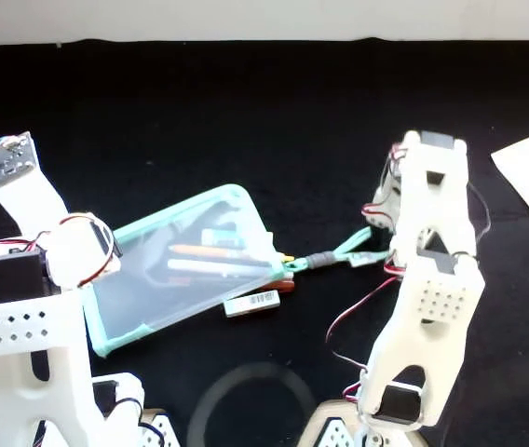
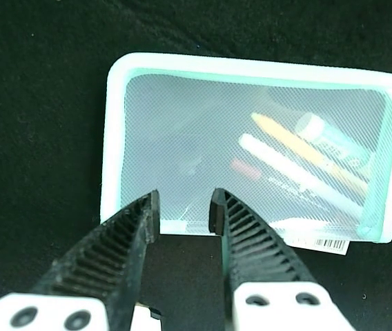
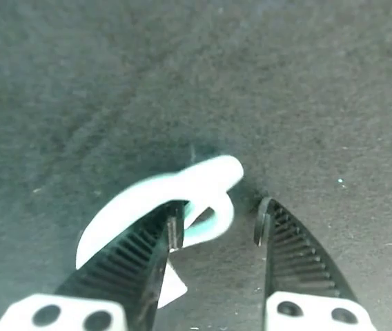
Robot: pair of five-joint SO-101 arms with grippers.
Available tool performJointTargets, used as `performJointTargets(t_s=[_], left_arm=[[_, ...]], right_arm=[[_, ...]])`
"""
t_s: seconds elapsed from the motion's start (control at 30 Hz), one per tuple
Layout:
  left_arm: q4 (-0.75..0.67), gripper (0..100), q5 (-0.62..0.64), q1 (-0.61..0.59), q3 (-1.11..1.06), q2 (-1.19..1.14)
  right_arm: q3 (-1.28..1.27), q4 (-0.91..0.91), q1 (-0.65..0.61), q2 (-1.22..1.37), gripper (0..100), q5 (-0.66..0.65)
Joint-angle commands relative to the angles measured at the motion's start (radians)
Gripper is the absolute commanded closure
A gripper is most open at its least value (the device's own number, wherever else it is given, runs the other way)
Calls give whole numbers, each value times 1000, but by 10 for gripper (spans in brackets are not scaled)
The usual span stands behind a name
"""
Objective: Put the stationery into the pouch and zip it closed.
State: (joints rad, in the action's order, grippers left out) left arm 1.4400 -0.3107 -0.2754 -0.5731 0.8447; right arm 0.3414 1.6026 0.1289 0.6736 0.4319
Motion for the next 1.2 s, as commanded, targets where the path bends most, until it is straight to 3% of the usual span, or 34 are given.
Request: performJointTargets(t_s=[0.0,0.2,0.33,0.8,1.17], left_arm=[[-14,862,-9,-10,5,5],[-14,862,-9,-10,5,5],[-14,862,-9,-10,7,5],[-14,863,-9,-10,7,5],[-14,863,-9,-7,7,5]], right_arm=[[-7,-8,4,35,815,-8],[4,-5,-36,185,834,-9],[15,-2,-53,196,998,-68],[490,162,-68,163,991,-157],[581,160,-153,-229,991,-221]])
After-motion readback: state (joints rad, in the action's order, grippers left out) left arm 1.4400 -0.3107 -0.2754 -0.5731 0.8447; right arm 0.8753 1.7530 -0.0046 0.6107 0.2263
